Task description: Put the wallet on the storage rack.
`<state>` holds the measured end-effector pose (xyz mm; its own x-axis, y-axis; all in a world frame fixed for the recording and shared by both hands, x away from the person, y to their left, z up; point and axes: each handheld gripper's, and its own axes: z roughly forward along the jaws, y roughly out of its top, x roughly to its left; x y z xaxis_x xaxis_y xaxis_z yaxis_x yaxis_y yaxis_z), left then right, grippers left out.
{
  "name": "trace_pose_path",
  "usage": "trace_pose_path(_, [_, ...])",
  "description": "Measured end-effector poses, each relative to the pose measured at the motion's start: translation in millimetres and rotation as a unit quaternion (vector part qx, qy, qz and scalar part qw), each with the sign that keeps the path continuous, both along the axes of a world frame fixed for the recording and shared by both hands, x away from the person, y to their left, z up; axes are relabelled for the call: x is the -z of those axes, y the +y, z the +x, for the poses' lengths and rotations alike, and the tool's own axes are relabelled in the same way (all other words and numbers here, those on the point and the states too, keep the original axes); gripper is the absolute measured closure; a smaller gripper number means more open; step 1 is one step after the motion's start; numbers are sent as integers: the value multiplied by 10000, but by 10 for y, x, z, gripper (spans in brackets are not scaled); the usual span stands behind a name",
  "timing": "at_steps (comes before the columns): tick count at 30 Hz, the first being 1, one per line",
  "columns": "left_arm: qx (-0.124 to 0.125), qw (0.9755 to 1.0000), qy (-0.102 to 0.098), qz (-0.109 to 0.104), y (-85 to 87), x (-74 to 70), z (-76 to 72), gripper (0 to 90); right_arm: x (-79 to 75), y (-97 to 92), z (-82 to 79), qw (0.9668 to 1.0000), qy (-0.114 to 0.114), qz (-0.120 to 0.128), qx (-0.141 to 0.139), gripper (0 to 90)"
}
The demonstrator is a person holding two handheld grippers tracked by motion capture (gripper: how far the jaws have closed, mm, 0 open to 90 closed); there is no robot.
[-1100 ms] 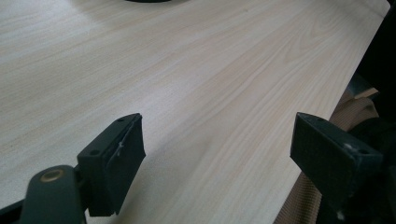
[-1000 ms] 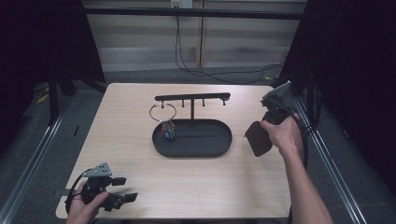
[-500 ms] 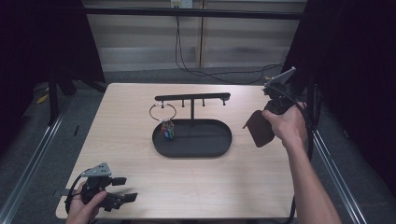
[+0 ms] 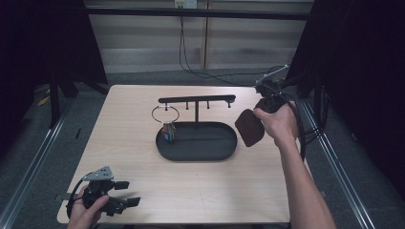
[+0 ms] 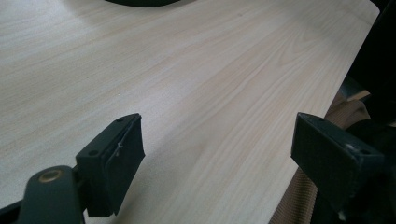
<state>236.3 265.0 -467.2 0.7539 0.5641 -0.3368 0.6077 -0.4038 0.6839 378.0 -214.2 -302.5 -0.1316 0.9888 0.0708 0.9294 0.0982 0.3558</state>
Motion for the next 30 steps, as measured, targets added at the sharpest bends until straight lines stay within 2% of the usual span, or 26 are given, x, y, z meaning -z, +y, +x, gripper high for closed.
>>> trace_pose_path(4, [47,10000,2,14,-3,-1,-1,170,33,97,41,9999,48,1,-96,846])
trace_pose_path(14, [5,10000,-6,-14,11,-6,-1,170,69,279,125,9995,32,188,-267,846])
trace_pose_path(20, [-3,10000,13,18,-3,7,-4,169,135,343,172,9988,-8,403,-281,847])
trace_pose_path(26, [27,10000,9,29,-10,6,-7,169,244,369,203,9965,-55,783,-278,847])
trace_pose_path(30, [-4,10000,17,8,-6,4,-10,169,310,387,226,9951,-57,948,-292,847])
